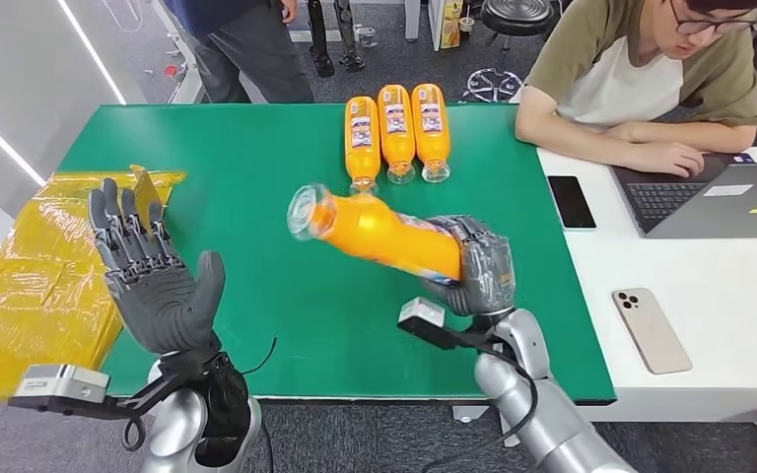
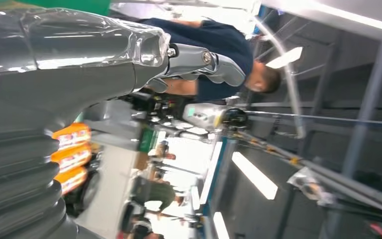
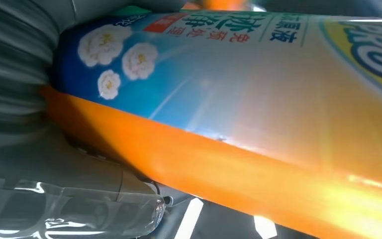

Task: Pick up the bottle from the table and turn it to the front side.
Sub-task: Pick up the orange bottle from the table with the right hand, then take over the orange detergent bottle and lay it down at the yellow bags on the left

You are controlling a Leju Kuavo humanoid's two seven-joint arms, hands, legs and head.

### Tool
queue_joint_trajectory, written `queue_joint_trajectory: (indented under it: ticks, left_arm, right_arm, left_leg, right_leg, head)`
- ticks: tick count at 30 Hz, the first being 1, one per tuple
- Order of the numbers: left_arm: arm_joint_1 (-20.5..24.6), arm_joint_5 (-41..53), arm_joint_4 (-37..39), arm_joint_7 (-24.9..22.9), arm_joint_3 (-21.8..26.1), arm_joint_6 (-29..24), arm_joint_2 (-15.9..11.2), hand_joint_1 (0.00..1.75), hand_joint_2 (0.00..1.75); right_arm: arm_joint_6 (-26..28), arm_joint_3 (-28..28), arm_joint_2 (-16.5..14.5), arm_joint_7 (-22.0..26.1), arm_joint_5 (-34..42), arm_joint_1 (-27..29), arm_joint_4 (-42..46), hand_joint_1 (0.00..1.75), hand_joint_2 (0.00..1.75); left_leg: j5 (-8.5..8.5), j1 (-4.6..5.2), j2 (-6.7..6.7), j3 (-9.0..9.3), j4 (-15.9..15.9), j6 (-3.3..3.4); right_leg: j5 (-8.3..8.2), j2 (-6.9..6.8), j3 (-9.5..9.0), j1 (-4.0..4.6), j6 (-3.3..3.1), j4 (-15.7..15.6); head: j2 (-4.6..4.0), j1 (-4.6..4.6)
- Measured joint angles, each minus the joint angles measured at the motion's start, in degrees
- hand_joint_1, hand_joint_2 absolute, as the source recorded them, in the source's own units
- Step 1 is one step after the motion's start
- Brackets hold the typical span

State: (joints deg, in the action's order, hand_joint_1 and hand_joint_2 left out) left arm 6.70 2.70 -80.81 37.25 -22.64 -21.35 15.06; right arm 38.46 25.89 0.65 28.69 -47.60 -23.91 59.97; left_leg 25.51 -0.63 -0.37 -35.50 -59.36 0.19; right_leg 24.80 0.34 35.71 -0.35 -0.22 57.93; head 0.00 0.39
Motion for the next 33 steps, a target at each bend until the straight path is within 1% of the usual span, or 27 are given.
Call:
queue_joint_trajectory:
  ticks: [1,2,3,4,5,7,9,11,15,18,20,24,27,33]
  left_arm:
    - [0.1,-0.1,0.5,-0.9,0.0,0.6,0.0,0.00,1.75]
    - [0.2,-0.3,1.0,-1.8,-0.1,1.6,0.0,0.00,1.75]
    - [0.2,-0.8,1.5,-2.9,-0.2,3.2,0.0,0.00,1.75]
    - [0.4,-1.3,2.1,-4.1,-0.4,5.3,0.0,0.00,1.75]
    - [0.5,-1.5,2.6,-5.3,-0.7,7.7,0.0,0.00,1.75]
    - [0.8,-1.2,3.7,-7.6,-1.6,12.7,-0.1,0.00,1.75]
    - [1.1,-0.8,4.8,-8.8,-2.4,16.6,-0.1,0.00,1.75]
    - [1.3,-1.2,5.7,-8.9,-2.8,19.2,-0.2,0.00,1.75]
    - [1.5,-2.8,6.5,-8.6,-2.9,22.9,-0.2,0.00,1.75]
    - [1.4,-3.1,6.5,-8.4,-2.9,23.5,-0.2,0.00,1.75]
    - [1.4,-3.1,6.4,-8.4,-2.8,23.8,-0.2,0.00,1.75]
    - [1.4,-2.8,6.1,-8.4,-2.6,24.2,-0.2,0.00,1.75]
    - [1.4,-2.4,6.0,-8.6,-2.4,24.9,-0.2,0.00,1.75]
    - [1.4,-1.4,6.0,-8.9,-2.3,26.6,-0.2,0.00,1.75]
  right_arm:
    - [0.0,-3.3,-3.0,3.7,-2.3,2.0,1.9,1.75,1.75]
    - [0.0,-6.0,-5.7,6.2,-4.4,4.1,3.8,1.75,1.75]
    - [0.0,-8.3,-8.2,7.3,-6.1,6.3,5.6,1.75,1.75]
    - [0.0,-10.1,-10.4,7.5,-7.5,8.4,7.4,1.75,1.75]
    - [0.0,-11.1,-12.0,6.9,-8.4,10.2,9.1,1.75,1.75]
    - [0.0,-12.0,-13.9,5.3,-9.6,12.9,12.0,1.75,1.75]
    - [0.0,-12.0,-14.1,3.8,-10.2,14.5,14.4,1.75,1.75]
    - [0.0,-11.5,-14.0,1.5,-10.6,15.5,16.1,1.75,1.75]
    - [0.0,-7.4,-13.2,-7.5,-11.2,16.5,18.0,1.75,1.75]
    - [-0.1,-2.9,-12.2,-14.6,-10.9,16.5,18.4,1.75,1.75]
    - [-0.3,0.0,-11.5,-18.0,-11.1,16.4,18.5,1.75,1.75]
    - [-1.4,3.9,-10.1,-21.7,-11.7,15.8,18.5,1.75,1.75]
    - [-3.5,5.7,-9.1,-23.5,-13.3,15.5,18.5,1.75,1.75]
    - [-8.3,7.9,-7.7,-25.0,-15.7,15.5,18.6,1.75,1.75]
  left_leg:
    - [0.02,0.00,-0.01,0.01,0.0,-0.02]
    - [0.02,0.00,-0.07,0.00,0.0,-0.03]
    - [0.03,-0.01,-0.14,-0.01,0.0,-0.04]
    - [0.04,-0.01,-0.19,-0.02,0.0,-0.05]
    - [0.06,-0.01,-0.22,-0.03,0.0,-0.07]
    - [0.08,-0.01,-0.20,-0.04,0.1,-0.09]
    - [0.12,0.00,-0.13,-0.04,0.0,-0.06]
    - [0.18,0.04,-0.02,-0.01,0.0,0.00]
    - [0.20,0.06,0.06,0.00,0.0,0.03]
    - [0.20,0.05,0.06,0.01,0.0,0.03]
    - [0.20,0.04,0.05,0.00,0.0,0.03]
    - [0.20,0.03,0.04,0.00,0.0,0.03]
    - [0.21,0.04,0.03,-0.01,0.0,0.03]
    - [0.21,0.05,0.03,-0.01,0.0,0.03]
  right_leg:
    - [0.04,-0.01,0.01,0.01,-0.03,0.0]
    - [0.10,-0.07,0.01,0.02,-0.06,0.0]
    - [0.16,-0.12,0.01,0.02,-0.07,0.0]
    - [0.21,-0.16,0.01,0.03,-0.09,0.0]
    - [0.23,-0.18,0.01,0.03,-0.08,0.0]
    - [0.25,-0.17,0.01,0.01,-0.07,0.0]
    - [0.23,-0.12,0.01,-0.03,-0.06,0.0]
    - [0.21,-0.05,0.01,-0.05,-0.03,0.0]
    - [0.21,-0.01,0.01,-0.04,-0.03,0.0]
    - [0.21,-0.01,0.01,-0.02,-0.04,0.0]
    - [0.22,-0.02,0.01,-0.02,-0.05,0.0]
    - [0.24,-0.03,0.01,-0.01,-0.06,0.0]
    - [0.24,-0.04,0.01,-0.02,-0.06,0.0]
    - [0.24,-0.05,0.00,-0.02,-0.05,0.0]
  head:
    - [0.00,0.00]
    - [0.00,0.00]
    - [0.00,0.00]
    - [-0.01,0.00]
    - [-0.01,0.00]
    - [-0.01,0.02]
    - [0.00,0.04]
    - [0.00,0.03]
    - [0.00,0.03]
    - [0.00,0.02]
    - [0.00,0.01]
    - [0.00,0.01]
    - [0.00,0.02]
    - [0.00,0.02]
